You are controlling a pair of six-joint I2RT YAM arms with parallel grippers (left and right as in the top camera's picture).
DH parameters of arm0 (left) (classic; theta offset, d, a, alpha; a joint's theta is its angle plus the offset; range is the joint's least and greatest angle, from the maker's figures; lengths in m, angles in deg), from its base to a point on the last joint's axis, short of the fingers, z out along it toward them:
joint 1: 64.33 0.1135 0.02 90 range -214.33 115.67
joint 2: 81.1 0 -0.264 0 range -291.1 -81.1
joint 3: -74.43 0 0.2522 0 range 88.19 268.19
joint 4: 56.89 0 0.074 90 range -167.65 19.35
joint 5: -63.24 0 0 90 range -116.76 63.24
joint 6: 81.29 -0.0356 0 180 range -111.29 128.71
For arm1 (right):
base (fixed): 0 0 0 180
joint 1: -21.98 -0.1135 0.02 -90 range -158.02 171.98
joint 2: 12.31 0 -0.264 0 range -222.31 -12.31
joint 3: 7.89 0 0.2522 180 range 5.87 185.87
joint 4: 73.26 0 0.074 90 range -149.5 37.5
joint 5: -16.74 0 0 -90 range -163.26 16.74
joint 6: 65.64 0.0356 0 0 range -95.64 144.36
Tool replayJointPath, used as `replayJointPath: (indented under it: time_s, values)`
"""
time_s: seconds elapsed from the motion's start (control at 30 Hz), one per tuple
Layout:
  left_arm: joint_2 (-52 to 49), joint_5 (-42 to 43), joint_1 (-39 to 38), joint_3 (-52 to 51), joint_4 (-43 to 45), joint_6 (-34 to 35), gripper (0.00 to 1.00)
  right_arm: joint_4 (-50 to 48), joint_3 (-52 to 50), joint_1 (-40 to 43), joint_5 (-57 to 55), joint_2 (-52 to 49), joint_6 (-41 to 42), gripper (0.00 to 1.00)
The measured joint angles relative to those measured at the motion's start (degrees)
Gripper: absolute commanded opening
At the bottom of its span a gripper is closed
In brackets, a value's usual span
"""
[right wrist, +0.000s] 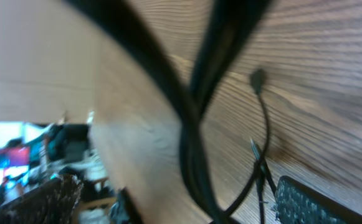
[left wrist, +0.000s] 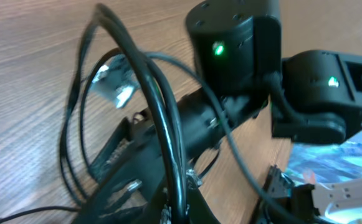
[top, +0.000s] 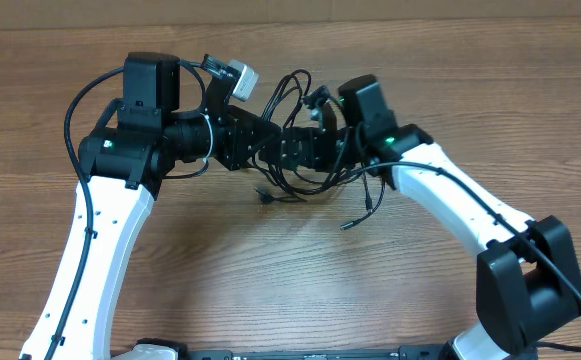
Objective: Untangle cables
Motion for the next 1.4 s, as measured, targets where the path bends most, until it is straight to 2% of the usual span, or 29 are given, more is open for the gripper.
replayJointPath:
  time_s: [0.33,0.63,0.9,1.07,1.23,1.4]
  values:
    - [0.0,7.2,0.0,0.0,1.2,0.0,0.04,6.0,0.0,-2.6,-19.6,-0.4,5.5,1.0]
    - [0.0,9.3,0.0,0.0,2.3,0.3,0.04,12.0,0.0,5.2,-29.2,-1.8,7.3,1.0]
    - [0.0,9.7,0.6,0.0,2.5,1.4,0.04,13.4,0.0,18.4,-30.4,-1.8,7.5,1.0]
    - [0.0,9.6,0.7,0.0,2.5,1.5,0.04,15.7,0.0,27.2,-24.6,-1.8,7.4,1.0]
    - [0.0,8.5,0.7,0.0,2.3,1.5,0.04,19.4,0.0,33.3,-19.7,-1.8,6.4,1.0]
    - [0.0,5.4,0.7,0.0,0.6,1.5,0.04,22.3,0.0,37.2,-18.8,-1.8,2.1,1.0]
